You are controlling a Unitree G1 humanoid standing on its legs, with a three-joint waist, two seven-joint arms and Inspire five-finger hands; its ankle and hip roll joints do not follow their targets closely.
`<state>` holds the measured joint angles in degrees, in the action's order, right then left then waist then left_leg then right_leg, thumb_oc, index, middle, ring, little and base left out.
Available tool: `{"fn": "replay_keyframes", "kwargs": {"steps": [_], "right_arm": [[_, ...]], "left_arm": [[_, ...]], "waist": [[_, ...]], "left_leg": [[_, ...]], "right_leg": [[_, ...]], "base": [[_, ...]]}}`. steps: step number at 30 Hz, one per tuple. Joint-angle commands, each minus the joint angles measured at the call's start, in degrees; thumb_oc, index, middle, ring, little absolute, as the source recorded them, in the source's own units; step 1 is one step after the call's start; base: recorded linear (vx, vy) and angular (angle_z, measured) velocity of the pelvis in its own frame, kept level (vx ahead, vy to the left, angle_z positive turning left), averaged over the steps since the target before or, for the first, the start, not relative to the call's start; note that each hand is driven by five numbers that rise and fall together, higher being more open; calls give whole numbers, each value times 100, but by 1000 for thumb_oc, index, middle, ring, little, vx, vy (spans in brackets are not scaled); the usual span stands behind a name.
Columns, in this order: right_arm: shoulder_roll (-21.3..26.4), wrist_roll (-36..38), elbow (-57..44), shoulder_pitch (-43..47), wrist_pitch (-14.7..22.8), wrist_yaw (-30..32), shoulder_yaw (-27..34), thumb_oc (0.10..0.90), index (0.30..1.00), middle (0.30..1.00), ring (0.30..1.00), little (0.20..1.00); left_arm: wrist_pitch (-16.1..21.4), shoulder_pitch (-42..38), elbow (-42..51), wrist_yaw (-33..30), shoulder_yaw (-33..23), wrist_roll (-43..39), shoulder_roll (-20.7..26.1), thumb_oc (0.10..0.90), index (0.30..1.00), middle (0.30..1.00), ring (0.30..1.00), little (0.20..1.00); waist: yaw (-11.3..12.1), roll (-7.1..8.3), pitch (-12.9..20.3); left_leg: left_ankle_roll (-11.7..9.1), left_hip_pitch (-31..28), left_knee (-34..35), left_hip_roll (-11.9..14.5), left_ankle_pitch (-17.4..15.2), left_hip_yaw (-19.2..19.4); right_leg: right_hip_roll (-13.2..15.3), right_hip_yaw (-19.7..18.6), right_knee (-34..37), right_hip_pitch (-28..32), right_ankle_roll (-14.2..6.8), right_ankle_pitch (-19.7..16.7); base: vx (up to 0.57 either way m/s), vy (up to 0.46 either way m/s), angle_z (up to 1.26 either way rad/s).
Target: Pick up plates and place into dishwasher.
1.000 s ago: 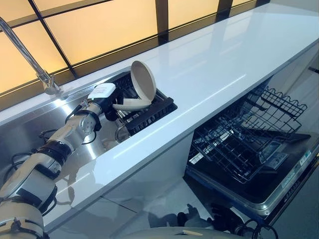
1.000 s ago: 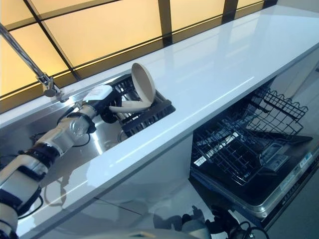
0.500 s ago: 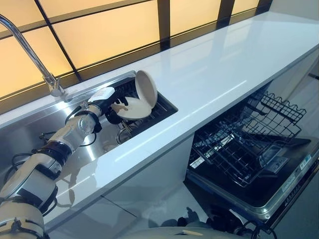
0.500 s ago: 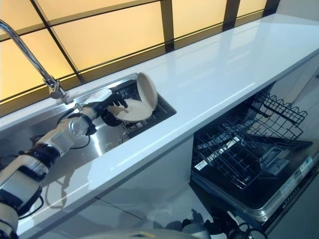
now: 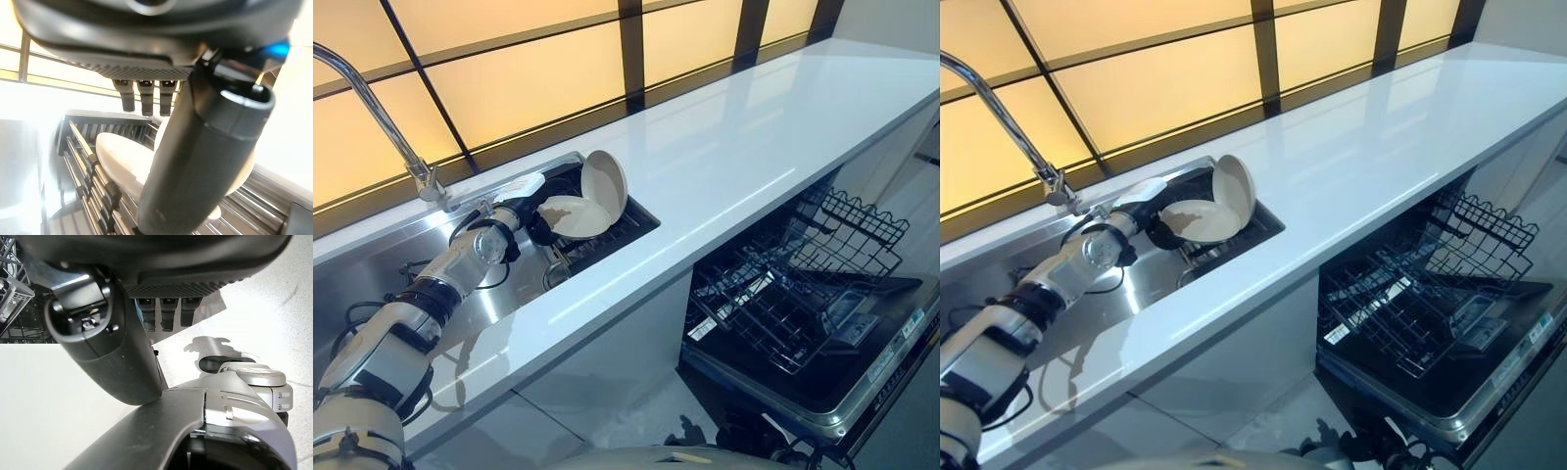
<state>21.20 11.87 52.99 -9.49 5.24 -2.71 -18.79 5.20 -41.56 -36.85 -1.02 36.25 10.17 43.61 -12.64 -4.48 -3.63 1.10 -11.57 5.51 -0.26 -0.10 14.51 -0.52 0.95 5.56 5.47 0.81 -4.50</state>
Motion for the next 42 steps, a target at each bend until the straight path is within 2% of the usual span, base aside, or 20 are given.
{"fn": "replay_keyframes", "kwargs": {"steps": [1,2,11,20,31,34,42], "right_arm": [[-162,81,-30,-21,377,-136,-170,800,900,900,900,900],[-165,85,-38,-21,369,-128,-172,800,900,900,900,900],[-175,56,-53,-25,306,-116,-172,800,900,900,900,900],[-232,20,-3,-53,355,-98,-173,800,900,900,900,900],[-258,17,-8,-13,326,-64,-177,800,900,900,900,900],[-268,31,19,1,333,-59,-183,800,900,900,900,900],[-217,-26,41,-83,365,-92,-136,800,900,900,900,900]], "left_arm": [[174,-1156,-215,-360,-548,-88,115,748,855,855,855,848],[170,-1158,-223,-335,-551,-75,101,800,900,900,900,900],[112,-1101,-300,-261,-538,-109,-79,800,900,900,900,900],[8,-1017,-131,-142,-675,-655,-286,800,900,900,900,900],[-530,-1065,214,173,-623,-773,-352,800,900,900,900,900],[-536,-1057,154,179,-629,-714,-400,800,900,900,900,900],[-272,-886,-254,24,-619,-4,-419,800,900,900,900,900]], "waist": [[-45,-94,120],[-48,-96,121],[-83,-87,119],[-93,-74,121],[-88,-107,94],[-86,-105,98],[-130,-97,88]], "left_leg": [[134,90,-51,-156,-564,58],[134,89,-51,-157,-564,58],[138,71,-51,-146,-567,93],[141,65,-51,-133,-566,121],[145,61,-51,-134,-566,115],[146,58,-51,-132,-567,119],[148,76,-51,-131,-562,166]], "right_leg": [[-103,191,-56,278,-361,693],[-104,190,-56,277,-360,693],[-113,172,-56,279,-359,689],[-120,145,-56,275,-354,691],[-119,144,-56,273,-348,696],[-117,148,-56,276,-350,697],[-118,99,-56,240,-366,681]], "base": [[0,0,0],[0,0,0],[0,0,0],[0,0,0],[0,0,0],[0,0,0],[0,0,0]]}}
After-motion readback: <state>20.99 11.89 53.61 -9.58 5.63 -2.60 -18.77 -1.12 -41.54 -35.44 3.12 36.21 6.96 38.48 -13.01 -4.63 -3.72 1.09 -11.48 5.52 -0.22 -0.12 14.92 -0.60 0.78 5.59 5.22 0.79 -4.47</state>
